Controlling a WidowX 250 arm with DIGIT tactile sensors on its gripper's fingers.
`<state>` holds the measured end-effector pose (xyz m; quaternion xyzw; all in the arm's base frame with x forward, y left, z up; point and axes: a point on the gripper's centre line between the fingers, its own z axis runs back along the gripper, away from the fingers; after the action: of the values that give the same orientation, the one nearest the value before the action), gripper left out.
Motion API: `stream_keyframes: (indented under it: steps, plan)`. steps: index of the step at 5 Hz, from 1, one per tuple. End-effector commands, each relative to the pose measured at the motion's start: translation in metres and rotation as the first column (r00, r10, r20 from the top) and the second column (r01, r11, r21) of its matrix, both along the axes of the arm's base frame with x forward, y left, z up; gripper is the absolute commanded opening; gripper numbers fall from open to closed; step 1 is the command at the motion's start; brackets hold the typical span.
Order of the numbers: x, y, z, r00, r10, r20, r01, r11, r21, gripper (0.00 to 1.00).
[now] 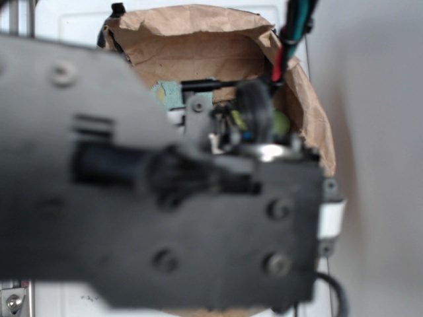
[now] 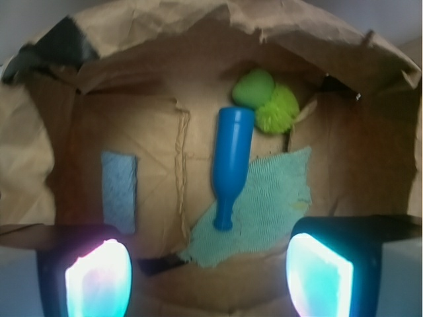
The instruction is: Grab the blue bottle.
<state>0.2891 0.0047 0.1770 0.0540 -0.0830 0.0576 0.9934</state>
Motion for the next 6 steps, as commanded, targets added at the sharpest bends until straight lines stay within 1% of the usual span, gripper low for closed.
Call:
stream_keyframes:
  steps: [1, 2, 6]
  plan:
    - [0.0, 0.032, -0.02, 0.997, -0.011, 0.075, 0.011, 1.0, 0.0, 1.0]
    - [-0.004, 0.047, -0.048, 0.997, -0.037, 0.069, 0.039, 0.999, -0.021, 1.0]
    - [-0.004, 0.047, -0.048, 0.997, -0.037, 0.069, 0.039, 0.999, -0.021, 1.0]
